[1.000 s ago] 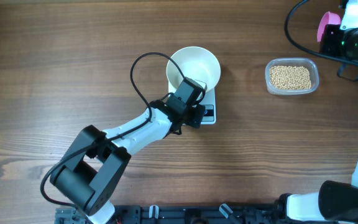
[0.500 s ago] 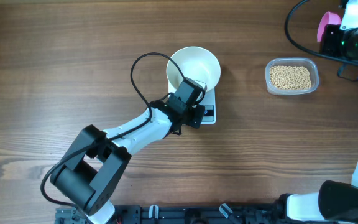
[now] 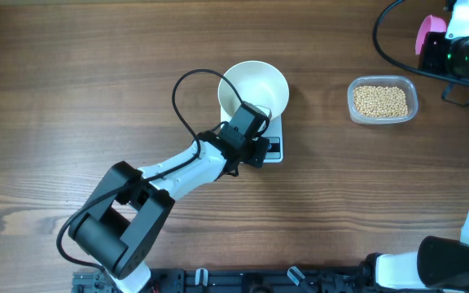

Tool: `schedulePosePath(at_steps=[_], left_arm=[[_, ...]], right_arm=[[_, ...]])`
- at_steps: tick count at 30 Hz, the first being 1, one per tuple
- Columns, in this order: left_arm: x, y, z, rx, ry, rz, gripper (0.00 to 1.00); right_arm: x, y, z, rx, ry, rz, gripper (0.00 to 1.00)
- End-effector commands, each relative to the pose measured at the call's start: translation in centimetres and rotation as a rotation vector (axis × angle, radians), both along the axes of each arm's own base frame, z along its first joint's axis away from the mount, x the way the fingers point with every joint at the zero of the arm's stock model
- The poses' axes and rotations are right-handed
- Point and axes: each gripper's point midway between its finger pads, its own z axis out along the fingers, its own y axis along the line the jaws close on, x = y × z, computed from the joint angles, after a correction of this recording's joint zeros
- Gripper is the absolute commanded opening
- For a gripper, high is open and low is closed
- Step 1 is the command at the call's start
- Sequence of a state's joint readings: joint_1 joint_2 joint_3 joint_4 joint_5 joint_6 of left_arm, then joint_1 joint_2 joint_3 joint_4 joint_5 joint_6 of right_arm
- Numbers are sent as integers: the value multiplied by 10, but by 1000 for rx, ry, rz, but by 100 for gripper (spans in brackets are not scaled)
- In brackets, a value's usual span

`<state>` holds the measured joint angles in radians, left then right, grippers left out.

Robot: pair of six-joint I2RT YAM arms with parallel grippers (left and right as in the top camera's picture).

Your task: Scoop item into bowl and weigh 150g on scale

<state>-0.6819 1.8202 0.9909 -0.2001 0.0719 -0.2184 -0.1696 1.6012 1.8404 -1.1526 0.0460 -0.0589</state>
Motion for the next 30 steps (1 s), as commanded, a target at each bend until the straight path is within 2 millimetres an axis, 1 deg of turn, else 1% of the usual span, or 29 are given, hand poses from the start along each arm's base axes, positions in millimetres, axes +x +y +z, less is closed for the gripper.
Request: schedulePosePath(at_steps=[1,30], left_arm=[[-2,3,-10,24,6,-1,4],[-7,7,-13,43,28,-1,4]], right_arm=[[1,-4,-5,-13,16,2,4],[4,-5,-3,-16,3,4,4]])
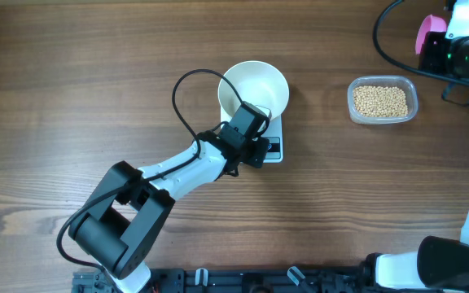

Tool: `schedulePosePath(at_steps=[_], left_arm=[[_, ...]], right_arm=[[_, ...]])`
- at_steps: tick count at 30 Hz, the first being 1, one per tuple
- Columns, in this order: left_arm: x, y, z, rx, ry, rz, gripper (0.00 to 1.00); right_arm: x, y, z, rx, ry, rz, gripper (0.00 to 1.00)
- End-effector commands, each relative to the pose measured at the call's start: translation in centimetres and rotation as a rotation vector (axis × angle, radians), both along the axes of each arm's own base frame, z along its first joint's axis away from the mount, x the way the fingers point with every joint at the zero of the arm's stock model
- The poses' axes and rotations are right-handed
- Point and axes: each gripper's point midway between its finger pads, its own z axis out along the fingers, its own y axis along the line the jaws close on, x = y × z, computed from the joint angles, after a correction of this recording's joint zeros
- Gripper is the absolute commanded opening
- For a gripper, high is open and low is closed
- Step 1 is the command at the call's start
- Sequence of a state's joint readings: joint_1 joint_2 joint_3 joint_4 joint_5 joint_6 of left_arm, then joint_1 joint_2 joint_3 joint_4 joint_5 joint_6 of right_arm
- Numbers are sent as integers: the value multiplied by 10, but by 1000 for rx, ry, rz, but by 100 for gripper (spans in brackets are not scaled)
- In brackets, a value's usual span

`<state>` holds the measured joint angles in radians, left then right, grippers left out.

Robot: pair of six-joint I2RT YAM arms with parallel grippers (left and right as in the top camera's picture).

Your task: Scoop item into bowl and weigh 150g on scale

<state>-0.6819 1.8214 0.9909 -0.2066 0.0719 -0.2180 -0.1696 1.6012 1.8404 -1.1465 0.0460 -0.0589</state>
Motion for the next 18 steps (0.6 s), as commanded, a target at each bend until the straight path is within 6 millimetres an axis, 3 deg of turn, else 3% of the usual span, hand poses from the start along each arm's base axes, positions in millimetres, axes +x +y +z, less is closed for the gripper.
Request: schedulePosePath(at_steps=[1,18], left_arm=[[-6,6,-12,39,25,-1,4],[-7,7,-17,46,33,-1,4]], right_arm=[[3,-5,-3,-16,7,3,4],[5,-5,-2,-15,-4,1,4]])
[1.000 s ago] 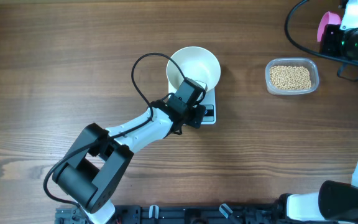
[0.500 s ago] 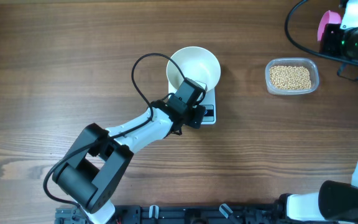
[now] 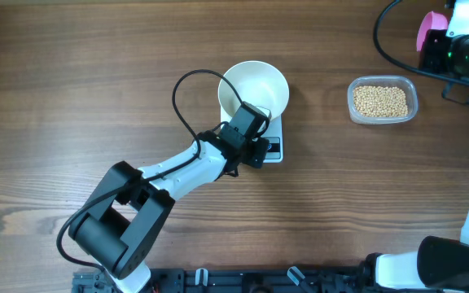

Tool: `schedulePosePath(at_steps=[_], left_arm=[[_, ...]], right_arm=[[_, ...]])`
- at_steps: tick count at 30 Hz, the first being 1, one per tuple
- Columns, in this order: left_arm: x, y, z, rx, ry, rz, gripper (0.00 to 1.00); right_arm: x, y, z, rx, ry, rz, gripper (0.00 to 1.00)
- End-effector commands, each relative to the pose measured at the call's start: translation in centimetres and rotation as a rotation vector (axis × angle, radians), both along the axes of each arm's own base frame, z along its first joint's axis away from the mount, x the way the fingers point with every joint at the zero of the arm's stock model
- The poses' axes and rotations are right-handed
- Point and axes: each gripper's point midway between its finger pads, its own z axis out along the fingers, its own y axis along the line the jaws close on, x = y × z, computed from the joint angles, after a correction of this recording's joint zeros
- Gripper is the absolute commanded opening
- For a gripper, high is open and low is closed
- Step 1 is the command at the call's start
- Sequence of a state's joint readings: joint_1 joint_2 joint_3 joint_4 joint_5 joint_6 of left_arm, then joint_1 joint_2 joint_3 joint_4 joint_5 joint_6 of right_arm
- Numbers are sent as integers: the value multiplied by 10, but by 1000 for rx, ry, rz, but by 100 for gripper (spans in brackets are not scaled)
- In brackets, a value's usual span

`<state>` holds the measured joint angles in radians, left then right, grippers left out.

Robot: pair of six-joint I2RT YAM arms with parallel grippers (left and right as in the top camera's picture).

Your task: Scoop item into bowl and weigh 150g on scale

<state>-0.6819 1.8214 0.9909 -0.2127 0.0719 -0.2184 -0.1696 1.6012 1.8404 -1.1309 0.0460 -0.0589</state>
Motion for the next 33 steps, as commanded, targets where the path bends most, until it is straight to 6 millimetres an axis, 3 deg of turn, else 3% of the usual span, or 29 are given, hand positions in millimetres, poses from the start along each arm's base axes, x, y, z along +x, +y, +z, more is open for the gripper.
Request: schedulePosePath(at_steps=[1,13,25,29,33], left_arm=[[-6,6,-16,43,28,-1,4],[-9,8,-29,63,55,-1,4],[-10,7,-27,52,61,-4,4],[-17,4,-8,6,82,8,4],[-12,-1,38,-78,14,27,4]], right_arm=[[2,-5,-4,-13,11,2,4],[2,-5,-4,-13,12,2,4],[2,-5,-4,-13,12,2,4],[2,-5,-4,-13,14,2,4],[2,-4,-4,-13,13,2,4]])
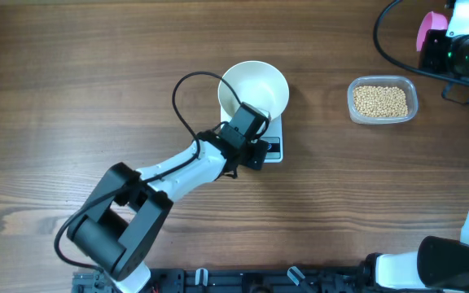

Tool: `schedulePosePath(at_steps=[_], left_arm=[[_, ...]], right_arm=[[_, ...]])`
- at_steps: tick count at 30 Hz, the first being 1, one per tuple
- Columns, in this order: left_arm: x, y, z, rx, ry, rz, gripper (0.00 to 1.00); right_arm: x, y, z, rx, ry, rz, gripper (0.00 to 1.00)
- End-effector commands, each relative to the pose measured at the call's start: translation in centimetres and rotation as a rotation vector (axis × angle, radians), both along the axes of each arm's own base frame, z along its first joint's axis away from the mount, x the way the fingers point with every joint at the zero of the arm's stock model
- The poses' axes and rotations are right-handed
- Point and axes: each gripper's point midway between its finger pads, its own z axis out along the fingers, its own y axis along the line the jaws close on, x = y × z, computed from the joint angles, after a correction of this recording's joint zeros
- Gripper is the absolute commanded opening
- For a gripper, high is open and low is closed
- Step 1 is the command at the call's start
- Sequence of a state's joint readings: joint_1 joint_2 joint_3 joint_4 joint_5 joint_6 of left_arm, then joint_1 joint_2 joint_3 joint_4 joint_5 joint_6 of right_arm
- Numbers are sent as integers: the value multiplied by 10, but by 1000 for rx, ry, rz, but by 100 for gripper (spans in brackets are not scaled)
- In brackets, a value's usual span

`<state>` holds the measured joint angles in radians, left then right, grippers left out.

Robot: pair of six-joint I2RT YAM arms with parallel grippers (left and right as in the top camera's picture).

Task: Scoop item into bowl and weigh 150g on scale
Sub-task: 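Release the bowl and retract the left gripper to the left side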

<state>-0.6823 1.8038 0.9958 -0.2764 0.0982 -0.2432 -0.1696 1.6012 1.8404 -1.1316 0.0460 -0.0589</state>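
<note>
An empty white bowl [256,86] stands on a small scale [273,150] at the table's middle. My left gripper [253,147] reaches in from the lower left and sits over the scale's front, beside the bowl. The wrist hides its fingers. A clear container of beans [382,100] lies to the right of the scale. My right gripper [440,42] hangs at the far top right with a pink scoop [427,31] in it, beyond the container.
A black cable [187,91] loops from the left wrist past the bowl's left side. The right arm's white link runs down the right edge. Black cables [389,41] hang near the right gripper.
The left arm's elbow at the lower left has shifted slightly. The left gripper is still at the scale's front; bowl, beans and right arm look unchanged.
At every earlier moment my left gripper sat at the scale's front beside the empty bowl, and my right gripper held the pink scoop at the top right. The scoop shifted only a trifle. Bowl and beans stand as before.
</note>
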Motion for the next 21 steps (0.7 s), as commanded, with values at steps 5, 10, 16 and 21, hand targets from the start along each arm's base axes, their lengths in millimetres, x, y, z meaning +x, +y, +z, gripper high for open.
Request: schedulePosePath(at_steps=[5,10,16,21], left_arm=[[-2,-3,120,-227,-166,63,4],[-10,21,199,-347,-305,106,4],[0,125,241,-304,-427,452,4],[4,224,247,-203,-488,796,4]], right_arm=[[2,-3,-5,-5,15,8,4],[1,8,-7,36,18,53,4],[0,21,-9,52,29,158,4],[4,28,-5,24,10,257,4]])
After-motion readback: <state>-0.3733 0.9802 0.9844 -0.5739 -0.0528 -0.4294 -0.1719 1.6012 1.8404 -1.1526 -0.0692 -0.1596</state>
